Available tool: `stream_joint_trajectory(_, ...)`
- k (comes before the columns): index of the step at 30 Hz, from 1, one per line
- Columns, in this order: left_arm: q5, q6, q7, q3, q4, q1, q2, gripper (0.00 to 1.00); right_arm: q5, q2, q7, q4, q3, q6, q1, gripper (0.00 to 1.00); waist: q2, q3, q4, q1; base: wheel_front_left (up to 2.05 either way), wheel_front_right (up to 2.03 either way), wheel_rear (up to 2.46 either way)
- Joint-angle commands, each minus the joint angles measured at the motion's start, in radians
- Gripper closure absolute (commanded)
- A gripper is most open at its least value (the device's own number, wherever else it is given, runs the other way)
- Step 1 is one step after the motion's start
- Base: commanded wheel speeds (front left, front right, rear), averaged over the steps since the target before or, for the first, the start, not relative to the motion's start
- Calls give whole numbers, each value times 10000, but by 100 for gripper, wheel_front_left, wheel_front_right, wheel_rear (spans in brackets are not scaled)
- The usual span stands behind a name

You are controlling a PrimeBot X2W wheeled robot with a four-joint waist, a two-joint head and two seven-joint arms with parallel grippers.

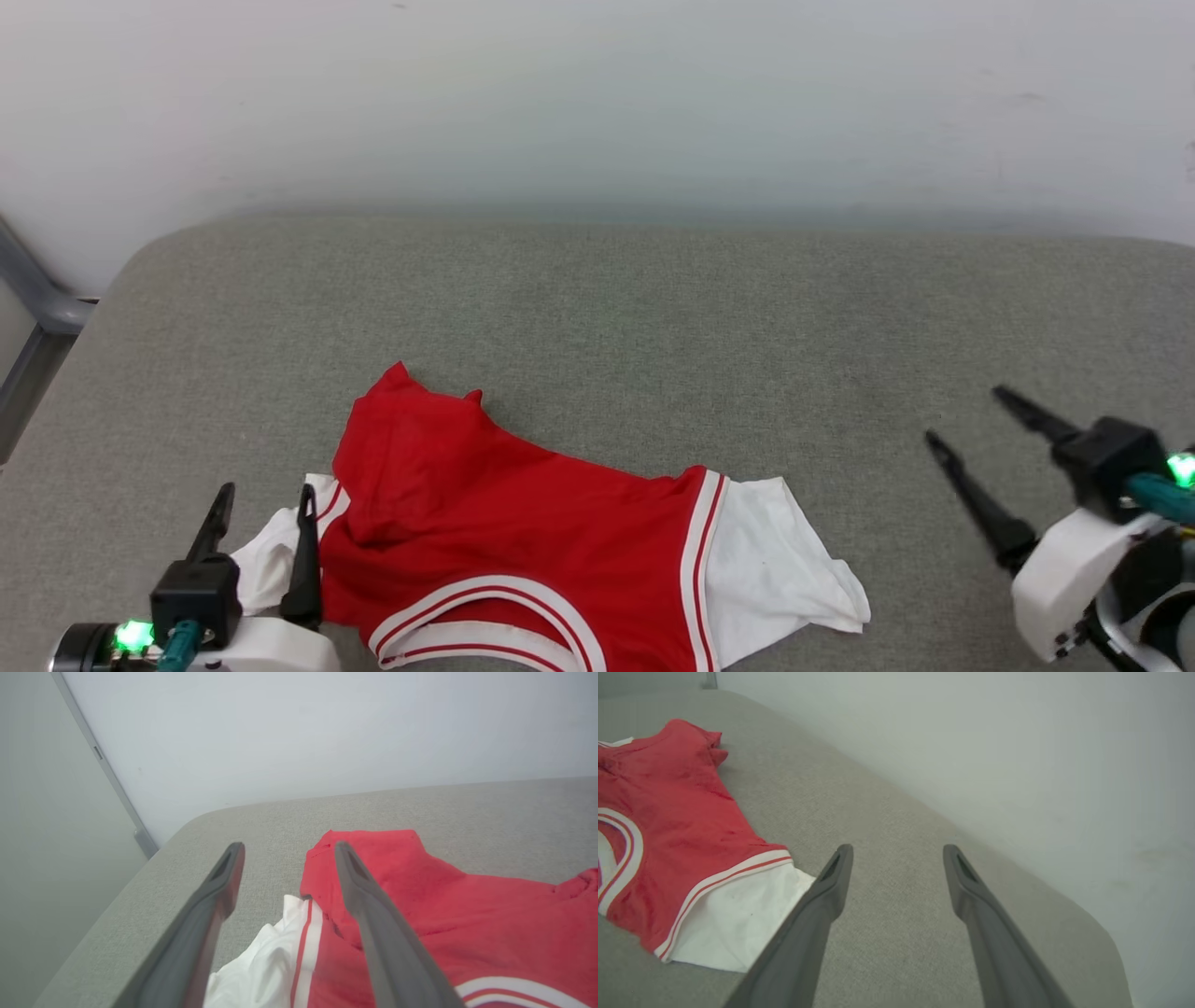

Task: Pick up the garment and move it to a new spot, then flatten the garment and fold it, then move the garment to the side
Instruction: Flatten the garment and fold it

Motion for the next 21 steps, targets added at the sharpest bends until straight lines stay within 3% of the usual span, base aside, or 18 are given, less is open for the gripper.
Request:
stream_joint_trajectory(1, 215, 72, -23, 40, -218, 117, -117, 0, 301, -300, 539, -104, 425, -11, -202, 0, 0, 19, 28, 0, 0, 0, 0)
stream_joint_trajectory(5, 852, 153, -23, 131, -750, 155, -518, 0, 1392, -1113, 2365, -266, 1635, -12, -486, 0, 0, 92, 111, 0, 0, 0, 0)
stream_joint_trajectory(11, 1491, 87, -24, 513, -1172, 183, -1119, 0, 2605, -1455, 4107, 58, 2669, -12, -957, 0, 0, 358, 253, 0, 0, 0, 0)
stream_joint_trajectory(21, 2207, -405, -24, 1174, -1338, -11, -1958, 0, 3254, -961, 4122, 2091, 4190, -11, -1991, 0, 0, 1077, 613, 0, 0, 0, 0)
